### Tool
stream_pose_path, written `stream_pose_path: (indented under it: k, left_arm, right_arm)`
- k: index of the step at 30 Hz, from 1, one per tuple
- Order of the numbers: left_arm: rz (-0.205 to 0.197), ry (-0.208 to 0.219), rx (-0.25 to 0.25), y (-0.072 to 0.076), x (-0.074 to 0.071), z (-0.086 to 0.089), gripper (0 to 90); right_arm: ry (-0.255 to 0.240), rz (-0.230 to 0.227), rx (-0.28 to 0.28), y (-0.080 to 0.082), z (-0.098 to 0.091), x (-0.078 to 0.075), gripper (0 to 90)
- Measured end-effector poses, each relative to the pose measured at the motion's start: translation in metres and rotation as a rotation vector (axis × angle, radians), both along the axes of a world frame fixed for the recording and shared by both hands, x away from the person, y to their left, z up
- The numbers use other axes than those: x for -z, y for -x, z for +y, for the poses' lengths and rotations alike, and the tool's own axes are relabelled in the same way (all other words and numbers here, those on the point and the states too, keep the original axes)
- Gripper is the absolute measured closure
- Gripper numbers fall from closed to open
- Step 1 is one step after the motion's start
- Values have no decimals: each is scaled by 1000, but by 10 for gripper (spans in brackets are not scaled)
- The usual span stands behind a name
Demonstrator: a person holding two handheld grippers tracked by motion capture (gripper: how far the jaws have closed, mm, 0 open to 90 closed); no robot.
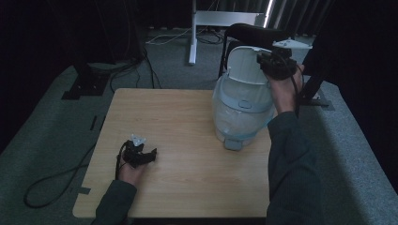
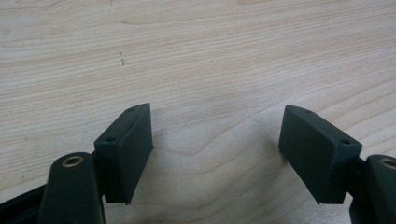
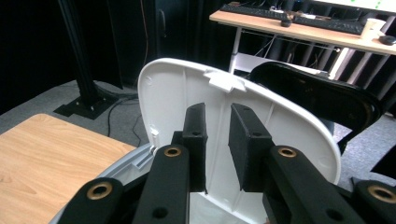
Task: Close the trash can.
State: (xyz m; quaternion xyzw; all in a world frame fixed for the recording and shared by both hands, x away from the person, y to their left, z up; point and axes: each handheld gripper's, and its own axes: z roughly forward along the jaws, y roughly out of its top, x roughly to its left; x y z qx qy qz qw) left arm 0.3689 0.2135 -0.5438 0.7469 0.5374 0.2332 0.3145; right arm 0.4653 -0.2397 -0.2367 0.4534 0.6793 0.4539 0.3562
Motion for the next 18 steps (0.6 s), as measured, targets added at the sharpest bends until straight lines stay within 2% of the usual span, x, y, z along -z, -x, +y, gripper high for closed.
stream_pose_path:
  k: [12,18]
  left_arm:
    - [0,0,0,0,0,0,259]
    - [0,0,0,0,0,0,259]
  right_arm:
    - [2,-15,14,-6,7,-8,802]
    - [-5,-19,38,-10,9,-12,852]
